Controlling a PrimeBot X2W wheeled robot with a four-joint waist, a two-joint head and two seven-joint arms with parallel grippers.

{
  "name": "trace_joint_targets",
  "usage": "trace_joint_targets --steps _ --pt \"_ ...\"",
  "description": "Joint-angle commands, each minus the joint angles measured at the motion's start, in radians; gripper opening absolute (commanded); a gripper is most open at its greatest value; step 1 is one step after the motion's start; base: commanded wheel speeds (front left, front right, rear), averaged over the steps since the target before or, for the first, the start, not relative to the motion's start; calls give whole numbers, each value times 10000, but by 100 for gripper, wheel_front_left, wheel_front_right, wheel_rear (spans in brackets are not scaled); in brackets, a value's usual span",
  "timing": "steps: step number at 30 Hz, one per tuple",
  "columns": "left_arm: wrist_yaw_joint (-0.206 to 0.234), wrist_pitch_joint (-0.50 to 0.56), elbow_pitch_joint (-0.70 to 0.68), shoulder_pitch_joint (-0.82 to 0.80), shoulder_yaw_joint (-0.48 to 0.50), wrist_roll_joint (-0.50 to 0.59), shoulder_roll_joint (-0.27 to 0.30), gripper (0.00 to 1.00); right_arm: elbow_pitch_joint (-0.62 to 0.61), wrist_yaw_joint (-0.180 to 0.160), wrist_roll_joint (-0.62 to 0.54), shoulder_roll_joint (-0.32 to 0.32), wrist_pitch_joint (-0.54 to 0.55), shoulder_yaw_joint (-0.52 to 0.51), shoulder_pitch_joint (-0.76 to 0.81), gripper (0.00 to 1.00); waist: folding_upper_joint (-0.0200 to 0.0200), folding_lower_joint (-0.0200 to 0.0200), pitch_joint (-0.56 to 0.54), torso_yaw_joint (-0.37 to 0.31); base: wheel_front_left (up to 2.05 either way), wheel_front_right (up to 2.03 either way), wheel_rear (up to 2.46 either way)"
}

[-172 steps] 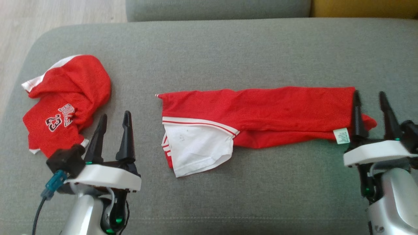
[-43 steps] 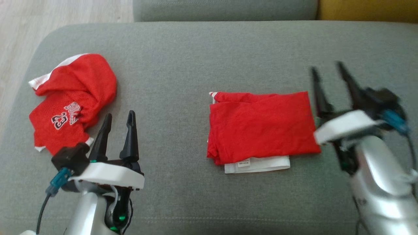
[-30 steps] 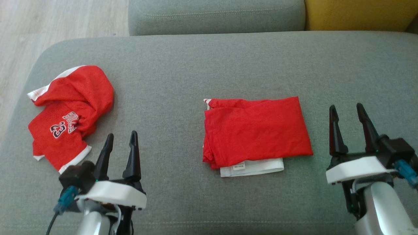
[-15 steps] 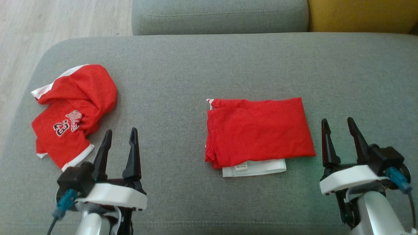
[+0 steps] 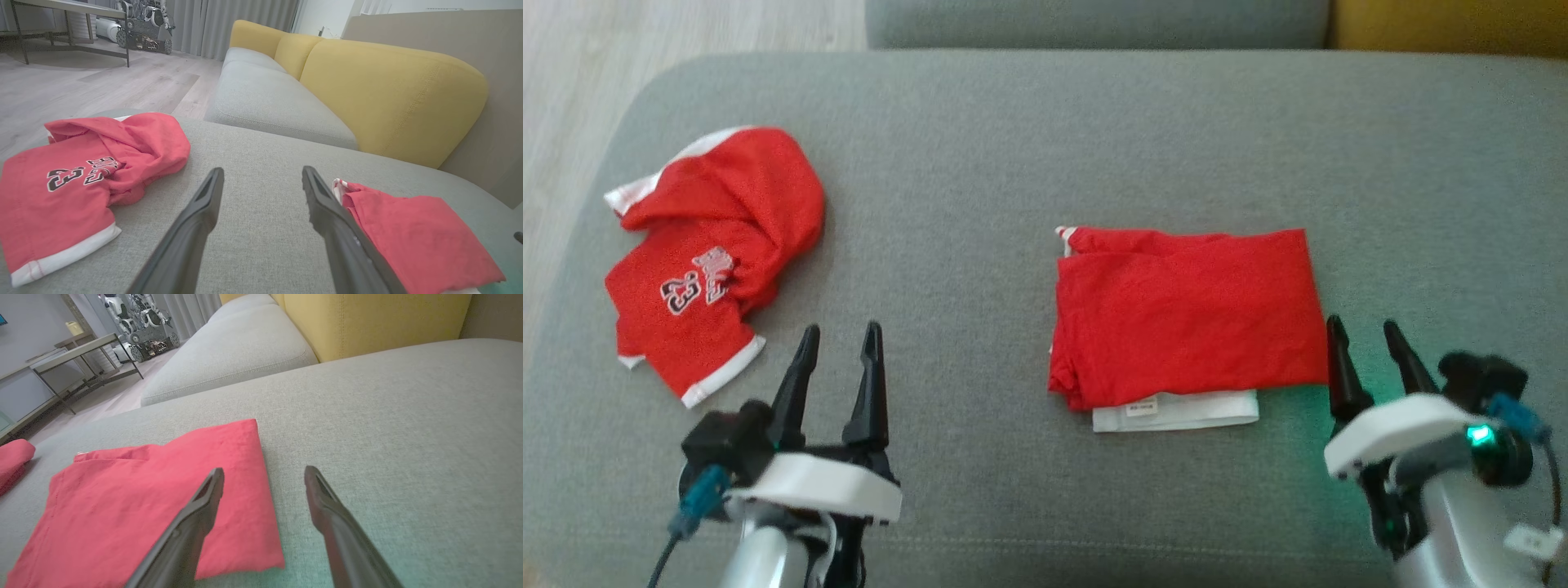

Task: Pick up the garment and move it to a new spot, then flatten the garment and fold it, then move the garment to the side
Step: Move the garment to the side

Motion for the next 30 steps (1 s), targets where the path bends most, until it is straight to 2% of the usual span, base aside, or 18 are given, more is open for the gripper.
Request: trace_joint_targets --steps 1,10,14,15,16,17,18,26,30 --pt "-73 -61 -338 -641 236 -91 66 100 -117 65 -58 11 21 143 -797 100 0 0 313 182 0 0 0" --pt "-159 -61 -295 -1065 230 -245 66 100 1231 65 -18 -34 647 -20 -2016 100 0 0 1083 536 0 0 0" --pt "-193 -61 -275 -1200 240 -271 66 100 1851 65 -346 -178 834 159 -2317 100 0 0 1250 624 0 0 0" --pt "-201 -61 -268 -1224 247 -273 66 100 1974 65 -359 -175 854 262 -2373 87 0 0 1271 635 0 0 0" --pt "-201 -61 -268 -1224 247 -273 66 100 1974 65 -359 -175 854 262 -2373 87 0 0 1271 635 0 0 0" --pt "-207 -61 -262 -1243 255 -276 66 100 2046 65 -382 -185 798 362 -2430 28 0 0 1289 638 0 0 0" --pt "-208 -61 -256 -1259 265 -274 66 100 2087 65 -438 -216 687 466 -2482 0 0 0 1303 636 0 0 0" --pt "-254 -61 -221 -1336 304 -259 66 100 1887 65 -1607 -743 -369 1384 -3028 0 0 0 1383 248 0 0 0" --pt "-364 -61 -261 -1500 233 -200 66 100 1585 65 -2042 -1147 -465 1776 -3434 0 0 0 1472 -100 0 0 0"
